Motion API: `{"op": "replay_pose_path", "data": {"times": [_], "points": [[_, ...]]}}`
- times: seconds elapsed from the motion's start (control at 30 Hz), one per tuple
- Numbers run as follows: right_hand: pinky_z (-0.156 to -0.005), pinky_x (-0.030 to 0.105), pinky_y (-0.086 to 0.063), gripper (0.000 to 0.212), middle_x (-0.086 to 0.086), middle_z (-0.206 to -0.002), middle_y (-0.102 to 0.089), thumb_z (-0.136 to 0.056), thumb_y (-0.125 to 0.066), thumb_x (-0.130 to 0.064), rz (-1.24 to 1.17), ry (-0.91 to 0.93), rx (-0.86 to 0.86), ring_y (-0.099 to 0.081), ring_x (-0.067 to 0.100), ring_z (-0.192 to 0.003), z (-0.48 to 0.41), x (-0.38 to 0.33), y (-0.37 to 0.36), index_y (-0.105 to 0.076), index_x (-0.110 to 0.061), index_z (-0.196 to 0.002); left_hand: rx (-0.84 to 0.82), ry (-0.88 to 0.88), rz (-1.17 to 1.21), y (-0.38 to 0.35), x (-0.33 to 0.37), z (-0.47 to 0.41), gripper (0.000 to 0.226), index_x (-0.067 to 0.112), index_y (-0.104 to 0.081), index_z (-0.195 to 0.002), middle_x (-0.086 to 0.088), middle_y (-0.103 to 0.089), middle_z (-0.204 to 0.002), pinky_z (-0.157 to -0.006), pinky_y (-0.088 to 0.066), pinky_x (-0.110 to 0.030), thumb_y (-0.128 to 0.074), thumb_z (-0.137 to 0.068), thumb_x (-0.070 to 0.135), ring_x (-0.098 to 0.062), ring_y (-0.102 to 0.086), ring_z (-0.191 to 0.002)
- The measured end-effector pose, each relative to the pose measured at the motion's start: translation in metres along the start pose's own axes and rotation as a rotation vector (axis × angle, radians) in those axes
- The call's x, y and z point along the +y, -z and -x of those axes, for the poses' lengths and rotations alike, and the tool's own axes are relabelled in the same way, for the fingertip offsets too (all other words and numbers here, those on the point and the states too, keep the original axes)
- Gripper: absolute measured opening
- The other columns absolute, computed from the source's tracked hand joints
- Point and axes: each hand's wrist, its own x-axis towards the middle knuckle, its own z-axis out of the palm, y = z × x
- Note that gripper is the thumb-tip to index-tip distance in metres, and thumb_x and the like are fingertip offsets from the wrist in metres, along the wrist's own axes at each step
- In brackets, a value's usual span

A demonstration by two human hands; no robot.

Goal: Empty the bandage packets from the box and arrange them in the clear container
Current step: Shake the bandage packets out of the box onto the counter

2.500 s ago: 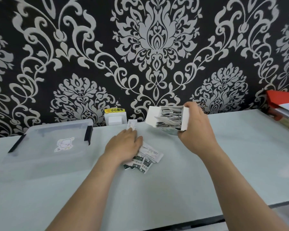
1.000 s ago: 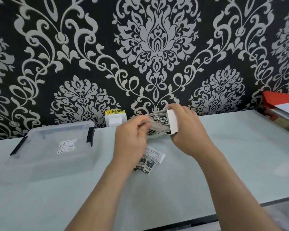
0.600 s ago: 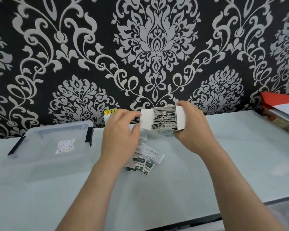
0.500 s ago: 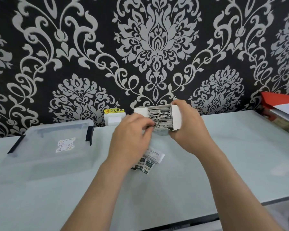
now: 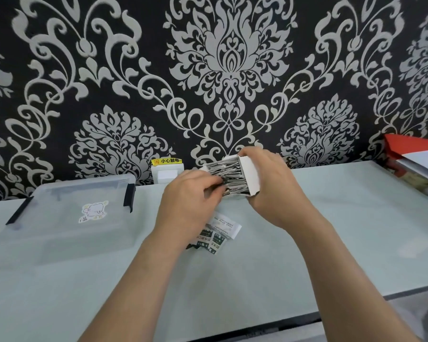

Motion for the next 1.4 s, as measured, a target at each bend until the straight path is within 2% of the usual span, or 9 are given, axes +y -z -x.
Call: {"op": "replay_pose_path", "data": {"times": [0.2, 0.5, 0.63, 0.8, 0.93, 1.07, 1.17, 1.3, 1.4], "points": [[-0.086, 0.021, -0.03, 0.069, -0.015, -0.114, -0.04, -0.072, -0.07, 0.004, -0.054, -0.025, -0.042, -0.038, 0.012, -0.108, 0.001, -0.003, 0.005, -0.041, -0.025, -0.128, 0.004, -0.029, -0.062, 0.0, 0.005, 0.001, 0.012, 0.018, -0.076, -0.082, 0.008, -0.07, -0.077, -0.07, -0.051, -0.039, -0.065, -0.081, 0.021, -0.019, -0.061, -0.078], [-0.084, 0.024, -0.032, 0.069, -0.003, -0.119, -0.047, -0.069, -0.075, 0.0, -0.002, -0.21, 0.033, -0.045, 0.022, -0.109, 0.007, 0.025, 0.01, -0.04, -0.019, -0.125, 0.289, 0.426, 0.385, 0.024, 0.002, -0.009, 0.029, 0.033, -0.059, -0.078, 0.009, -0.068, -0.076, -0.06, -0.053, -0.02, -0.059, -0.094, 0.009, -0.004, -0.066, -0.066], [-0.084, 0.024, -0.031, 0.071, -0.003, -0.118, -0.045, -0.07, -0.075, 0.0, 0.017, -0.256, 0.104, -0.045, 0.023, -0.108, 0.01, 0.028, 0.018, -0.039, -0.017, -0.129, -0.034, 0.607, 0.263, 0.013, -0.016, -0.006, 0.018, 0.024, -0.066, -0.092, 0.003, -0.072, -0.09, -0.061, -0.056, -0.024, -0.059, -0.093, 0.007, -0.012, -0.069, -0.082], [-0.075, 0.015, -0.031, 0.073, -0.004, -0.119, -0.047, -0.069, -0.078, -0.001, -0.1, -0.285, 0.18, -0.042, 0.011, -0.102, 0.013, 0.017, 0.012, -0.04, -0.02, -0.128, -0.231, 0.449, -0.13, 0.001, -0.007, 0.001, 0.053, 0.027, -0.052, -0.134, 0.005, -0.061, -0.123, -0.096, -0.047, -0.034, -0.058, -0.086, 0.003, -0.019, -0.057, -0.112], [-0.082, 0.021, -0.042, 0.074, -0.012, -0.115, -0.049, -0.068, -0.082, -0.007, -0.347, -0.311, 0.196, -0.048, 0.009, -0.102, 0.015, -0.003, 0.009, -0.039, -0.033, -0.123, 0.167, 0.292, 0.295, 0.018, 0.008, -0.007, 0.032, 0.026, -0.068, -0.099, 0.011, -0.063, -0.099, -0.074, -0.048, -0.012, -0.055, -0.087, -0.001, -0.002, -0.058, -0.085], [-0.081, 0.02, -0.051, 0.069, -0.012, -0.108, -0.062, -0.066, -0.085, -0.008, -0.692, -0.429, 0.181, -0.06, 0.005, -0.102, 0.015, -0.026, 0.004, -0.044, -0.032, -0.117, 0.037, 0.113, 0.352, 0.021, 0.02, -0.008, 0.015, 0.023, -0.071, -0.094, 0.01, -0.062, -0.096, -0.074, -0.049, -0.014, -0.061, -0.09, 0.012, -0.001, -0.058, -0.085], [-0.09, 0.042, -0.056, 0.056, 0.004, -0.111, -0.071, -0.077, -0.072, 0.004, -1.179, -0.554, 0.107, -0.069, 0.019, -0.102, 0.015, -0.034, 0.004, -0.048, -0.014, -0.125, -0.043, 0.069, 0.198, 0.015, 0.018, -0.008, 0.007, 0.026, -0.067, -0.093, 0.014, -0.053, -0.098, -0.079, -0.05, -0.022, -0.066, -0.087, 0.029, -0.002, -0.054, -0.09], [-0.088, 0.046, -0.056, 0.05, 0.014, -0.12, -0.068, -0.085, -0.063, 0.002, -1.563, -0.616, 0.07, -0.064, 0.03, -0.113, 0.015, -0.029, 0.008, -0.047, -0.006, -0.132, 0.045, 0.095, 0.144, 0.023, 0.02, -0.014, 0.063, 0.034, -0.049, -0.124, 0.015, -0.04, -0.12, -0.087, -0.03, -0.006, -0.078, -0.069, 0.042, -0.006, -0.038, -0.115], [-0.084, 0.042, -0.057, 0.053, 0.008, -0.119, -0.068, -0.081, -0.071, -0.004, -1.422, -0.58, 0.053, -0.067, 0.025, -0.108, 0.016, -0.03, 0.008, -0.048, -0.01, -0.129, -0.212, 0.198, 0.111, 0.025, 0.013, -0.013, 0.101, 0.039, -0.025, -0.144, 0.018, -0.029, -0.141, -0.102, -0.024, -0.02, -0.083, -0.062, 0.047, -0.004, -0.026, -0.13]]}}
